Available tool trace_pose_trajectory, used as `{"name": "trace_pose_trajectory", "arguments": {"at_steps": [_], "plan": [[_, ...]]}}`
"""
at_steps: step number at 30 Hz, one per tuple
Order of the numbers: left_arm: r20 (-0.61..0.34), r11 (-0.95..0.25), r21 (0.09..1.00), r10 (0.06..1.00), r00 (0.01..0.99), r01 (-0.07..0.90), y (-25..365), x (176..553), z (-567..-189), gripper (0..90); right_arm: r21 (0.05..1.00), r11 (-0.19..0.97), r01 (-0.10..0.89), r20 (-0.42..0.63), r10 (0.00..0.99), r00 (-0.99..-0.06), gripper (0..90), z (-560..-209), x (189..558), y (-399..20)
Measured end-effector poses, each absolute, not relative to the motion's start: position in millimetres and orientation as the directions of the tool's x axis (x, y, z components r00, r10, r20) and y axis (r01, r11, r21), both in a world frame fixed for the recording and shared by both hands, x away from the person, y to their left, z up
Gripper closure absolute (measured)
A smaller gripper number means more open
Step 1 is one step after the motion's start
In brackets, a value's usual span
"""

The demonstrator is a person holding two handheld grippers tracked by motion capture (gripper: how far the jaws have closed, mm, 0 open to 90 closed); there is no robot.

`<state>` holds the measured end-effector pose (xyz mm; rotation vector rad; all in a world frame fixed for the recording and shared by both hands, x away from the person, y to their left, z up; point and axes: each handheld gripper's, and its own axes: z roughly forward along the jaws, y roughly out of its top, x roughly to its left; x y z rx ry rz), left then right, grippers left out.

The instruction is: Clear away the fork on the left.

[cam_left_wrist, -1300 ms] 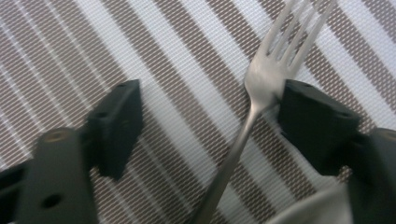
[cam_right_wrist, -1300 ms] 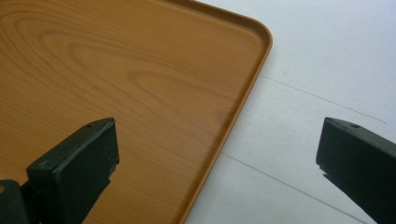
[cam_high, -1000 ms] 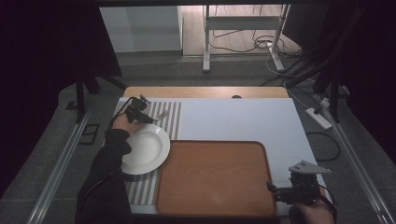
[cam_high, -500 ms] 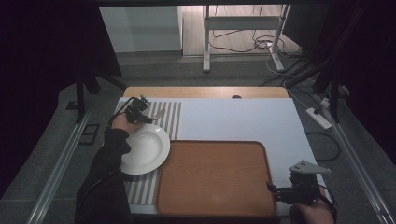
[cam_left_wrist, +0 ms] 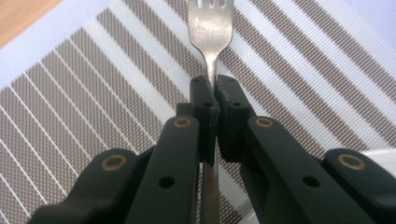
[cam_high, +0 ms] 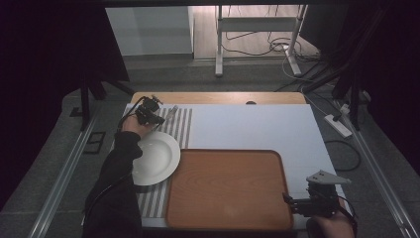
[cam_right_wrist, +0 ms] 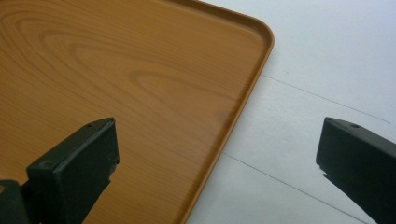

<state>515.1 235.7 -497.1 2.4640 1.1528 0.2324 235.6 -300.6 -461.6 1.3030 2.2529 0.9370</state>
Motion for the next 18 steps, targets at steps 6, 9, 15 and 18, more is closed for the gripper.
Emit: {"name": "trace_pose_trajectory", "arguments": {"at_steps": [6, 9, 15, 18], "plan": [[-0.006, -0.592, 0.439, 0.751, 0.661, 0.676, 225, 516, -490, 86.7, 0.706, 0.35, 0.616, 0.01, 0.865, -0.502, 0.0, -462, 235, -301], [-0.002, -0.594, 0.442, 0.748, 0.664, 0.672, 223, 516, -488, 86.7, 0.706, 0.35, 0.616, 0.01, 0.865, -0.502, 0.0, -461, 235, -301], [0.012, -0.599, 0.452, 0.745, 0.667, 0.66, 222, 516, -479, 86.7, 0.706, 0.351, 0.615, 0.01, 0.864, -0.503, 0.0, -462, 236, -301], [0.017, -0.604, 0.457, 0.74, 0.673, 0.653, 221, 516, -474, 86.7, 0.706, 0.351, 0.615, 0.01, 0.864, -0.504, 0.0, -462, 236, -300]]}}
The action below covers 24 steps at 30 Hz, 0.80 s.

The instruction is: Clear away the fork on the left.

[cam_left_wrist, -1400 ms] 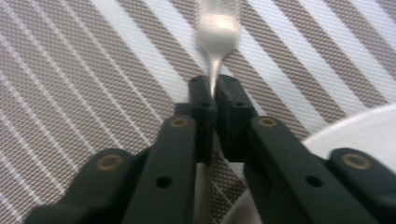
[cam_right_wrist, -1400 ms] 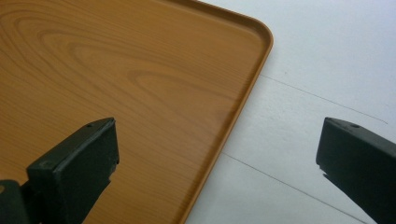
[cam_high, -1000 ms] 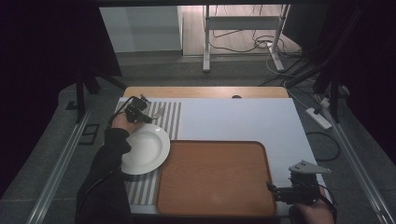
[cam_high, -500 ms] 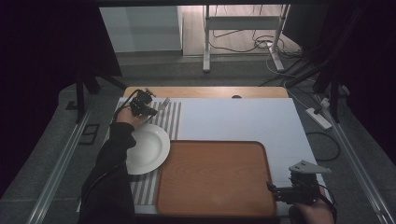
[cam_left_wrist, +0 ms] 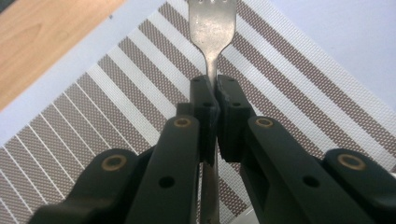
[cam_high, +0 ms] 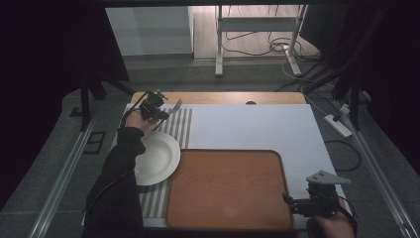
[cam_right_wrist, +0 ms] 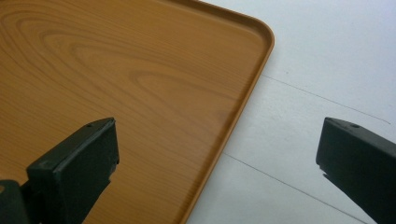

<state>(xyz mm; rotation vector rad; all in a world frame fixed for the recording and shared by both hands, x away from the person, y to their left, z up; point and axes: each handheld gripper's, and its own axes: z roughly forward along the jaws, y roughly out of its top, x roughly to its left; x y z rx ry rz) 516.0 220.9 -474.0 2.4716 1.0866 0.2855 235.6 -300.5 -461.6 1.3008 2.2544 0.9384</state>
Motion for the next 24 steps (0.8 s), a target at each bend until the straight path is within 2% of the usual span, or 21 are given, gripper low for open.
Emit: {"name": "trace_pose_trajectory", "arguments": {"at_steps": [11, 24], "plan": [[0.008, -0.622, 0.483, 0.707, 0.707, 0.616, 195, 520, -463, 86.7, 0.706, 0.351, 0.615, 0.009, 0.864, -0.503, 0.0, -462, 236, -301], [-0.006, -0.696, 0.447, 0.626, 0.78, 0.562, 148, 519, -453, 86.7, 0.708, 0.349, 0.614, 0.012, 0.863, -0.504, 0.0, -461, 235, -301]]}}
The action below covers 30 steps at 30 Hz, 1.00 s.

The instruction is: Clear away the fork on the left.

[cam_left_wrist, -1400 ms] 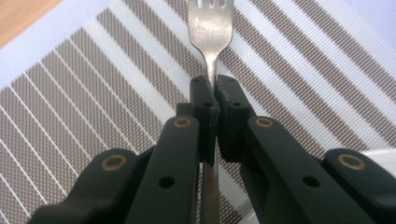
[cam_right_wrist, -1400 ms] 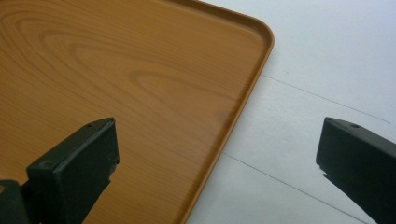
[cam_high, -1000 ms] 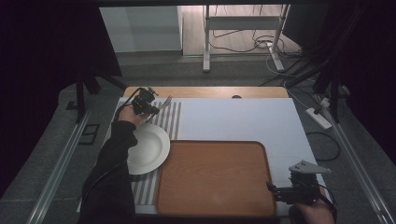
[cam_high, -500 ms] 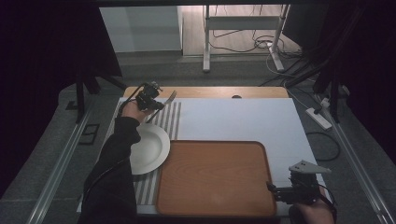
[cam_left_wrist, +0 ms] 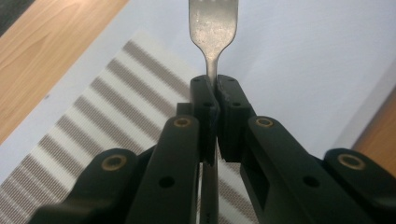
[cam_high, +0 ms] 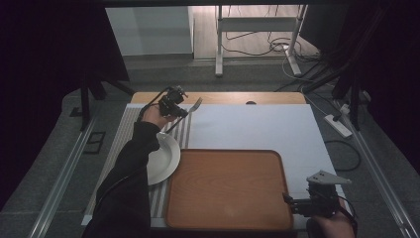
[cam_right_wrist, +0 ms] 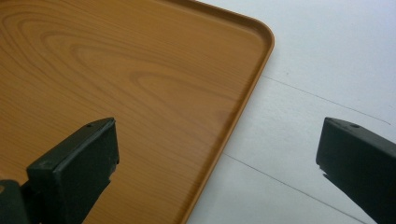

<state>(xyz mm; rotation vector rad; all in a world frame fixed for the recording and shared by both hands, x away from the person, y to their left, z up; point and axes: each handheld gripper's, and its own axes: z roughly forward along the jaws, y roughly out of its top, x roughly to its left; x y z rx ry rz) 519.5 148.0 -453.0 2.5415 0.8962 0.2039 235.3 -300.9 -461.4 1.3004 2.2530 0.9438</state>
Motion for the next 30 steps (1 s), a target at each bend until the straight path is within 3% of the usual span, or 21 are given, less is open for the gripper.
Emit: {"name": "trace_pose_trajectory", "arguments": {"at_steps": [15, 30], "plan": [[-0.043, -0.755, 0.399, 0.552, 0.833, 0.521, 88, 497, -452, 86.6, 0.709, 0.352, 0.611, 0.009, 0.862, -0.506, 0.0, -461, 235, -301], [-0.088, -0.769, 0.364, 0.533, 0.842, 0.525, 68, 440, -457, 86.5, 0.715, 0.337, 0.613, 0.016, 0.868, -0.496, 0.0, -461, 235, -302]]}}
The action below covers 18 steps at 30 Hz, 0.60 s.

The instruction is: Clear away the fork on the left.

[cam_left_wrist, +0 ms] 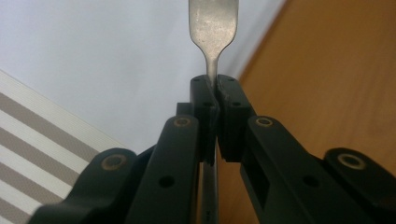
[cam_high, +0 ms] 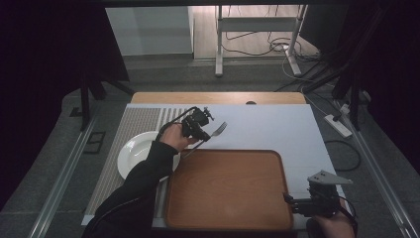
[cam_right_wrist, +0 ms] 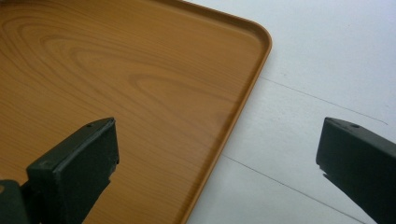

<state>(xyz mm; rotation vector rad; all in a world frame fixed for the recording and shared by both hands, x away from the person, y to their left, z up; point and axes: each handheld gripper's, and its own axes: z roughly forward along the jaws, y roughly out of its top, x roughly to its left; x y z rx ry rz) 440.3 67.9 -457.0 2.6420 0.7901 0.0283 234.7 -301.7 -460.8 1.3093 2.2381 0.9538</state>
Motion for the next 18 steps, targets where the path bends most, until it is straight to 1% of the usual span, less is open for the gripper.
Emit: {"name": "trace_pose_trajectory", "arguments": {"at_steps": [3, 10, 18], "plan": [[-0.093, -0.783, 0.34, 0.524, 0.847, 0.522, 63, 425, -462, 86.6, 0.713, 0.343, 0.611, 0.011, 0.867, -0.498, 0.0, -461, 235, -301], [-0.096, -0.793, 0.32, 0.517, 0.851, 0.518, 58, 403, -468, 86.5, 0.715, 0.343, 0.609, 0.011, 0.866, -0.501, 0.0, -461, 235, -301], [-0.141, -0.784, 0.305, 0.525, 0.839, 0.541, 64, 374, -474, 86.5, 0.713, 0.355, 0.604, 0.001, 0.862, -0.507, 0.0, -461, 234, -300]]}}
